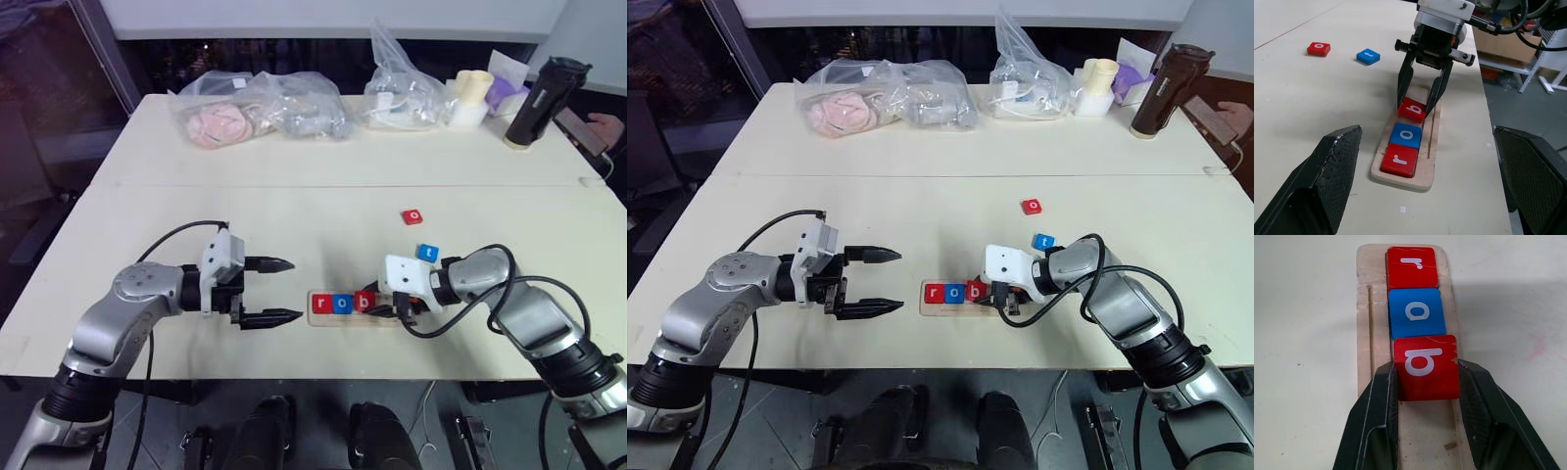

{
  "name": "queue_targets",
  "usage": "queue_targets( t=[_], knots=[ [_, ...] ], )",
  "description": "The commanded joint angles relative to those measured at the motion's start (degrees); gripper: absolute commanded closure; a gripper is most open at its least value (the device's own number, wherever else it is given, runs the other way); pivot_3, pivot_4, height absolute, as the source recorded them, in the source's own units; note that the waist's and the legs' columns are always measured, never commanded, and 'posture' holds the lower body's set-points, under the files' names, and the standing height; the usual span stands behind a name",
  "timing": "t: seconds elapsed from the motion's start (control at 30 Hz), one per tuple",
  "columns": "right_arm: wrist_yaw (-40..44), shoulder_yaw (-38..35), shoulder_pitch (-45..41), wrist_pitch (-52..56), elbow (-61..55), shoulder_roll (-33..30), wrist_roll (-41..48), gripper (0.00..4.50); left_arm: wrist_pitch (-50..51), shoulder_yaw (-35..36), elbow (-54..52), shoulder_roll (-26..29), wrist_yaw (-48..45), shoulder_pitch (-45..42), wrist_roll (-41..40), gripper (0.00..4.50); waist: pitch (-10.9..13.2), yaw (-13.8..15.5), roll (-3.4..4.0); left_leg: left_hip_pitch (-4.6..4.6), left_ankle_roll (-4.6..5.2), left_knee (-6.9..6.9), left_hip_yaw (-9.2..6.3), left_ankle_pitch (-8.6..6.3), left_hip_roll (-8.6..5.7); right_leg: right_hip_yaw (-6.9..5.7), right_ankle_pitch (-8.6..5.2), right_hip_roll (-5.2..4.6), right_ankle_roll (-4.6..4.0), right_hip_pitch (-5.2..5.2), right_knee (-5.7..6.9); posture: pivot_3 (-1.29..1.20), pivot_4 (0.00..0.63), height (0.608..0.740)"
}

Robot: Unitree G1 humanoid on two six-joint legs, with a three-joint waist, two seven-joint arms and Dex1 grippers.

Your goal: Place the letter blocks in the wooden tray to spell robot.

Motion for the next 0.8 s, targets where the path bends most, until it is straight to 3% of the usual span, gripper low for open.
queue_targets(
  t=[0.03, 0.23, 0.4, 0.43, 0.47, 0.8],
  knots=[
    [0.6, -0.36, -1.02, -0.37, -0.97, 0.3, 0.18, 3.38, -0.06, 0.56, -1.69, 0.05, 0.31, -0.37, -0.76, 0.0, 0.0, -0.02, 0.0, 0.0, 0.0, 0.0, 0.0, 0.0, 0.0, 0.0, 0.0, 0.0, 0.0, 0.0, 0.0, 0.0, 0.15, 0.738],
    [1.07, -0.14, -0.64, -0.16, -1.65, 0.28, 0.11, 3.38, -0.05, 1.0, -1.67, 0.16, 0.56, -0.11, -0.93, 0.0, 0.0, -0.02, 0.0, 0.0, 0.0, 0.0, 0.0, 0.0, 0.0, 0.0, 0.0, 0.0, 0.0, 0.0, 0.0, 0.0, 0.15, 0.738],
    [1.11, 0.09, -1.0, -0.11, -1.33, 0.62, -0.12, 0.89, -0.07, 0.98, -1.45, 0.08, 0.83, -0.33, -0.92, 0.0, 0.0, -0.02, 0.0, 0.0, 0.0, 0.0, 0.0, 0.0, 0.0, 0.0, 0.0, 0.0, 0.0, 0.0, 0.0, 0.0, 0.15, 0.738],
    [1.13, 0.19, -1.07, -0.26, -1.27, 0.65, -0.24, 0.74, -0.1, 0.96, -1.39, 0.08, 0.84, -0.37, -0.89, 0.0, 0.0, -0.03, 0.0, 0.0, 0.0, 0.0, 0.0, 0.0, 0.0, 0.0, 0.0, 0.0, 0.0, 0.0, 0.0, 0.0, 0.15, 0.738],
    [1.13, 0.2, -1.18, -0.26, -1.29, 0.69, -0.3, 0.01, -0.1, 0.96, -1.37, 0.07, 0.89, -0.39, -0.9, 0.0, 0.0, -0.02, 0.0, 0.0, 0.0, 0.0, 0.0, 0.0, 0.0, 0.0, 0.0, 0.0, 0.0, 0.0, 0.0, 0.0, 0.15, 0.738],
    [-2.58, -6.07, -4.93, 0.23, -0.15, 0.1, 0.56, 0.01, -0.16, 0.65, -1.26, -0.25, 1.07, -0.5, -0.86, 0.0, 0.0, -0.02, 0.0, 0.0, 0.0, 0.0, 0.0, 0.0, 0.0, 0.0, 0.0, 0.0, 0.0, 0.0, 0.0, 0.0, 0.15, 0.738]
  ],
)
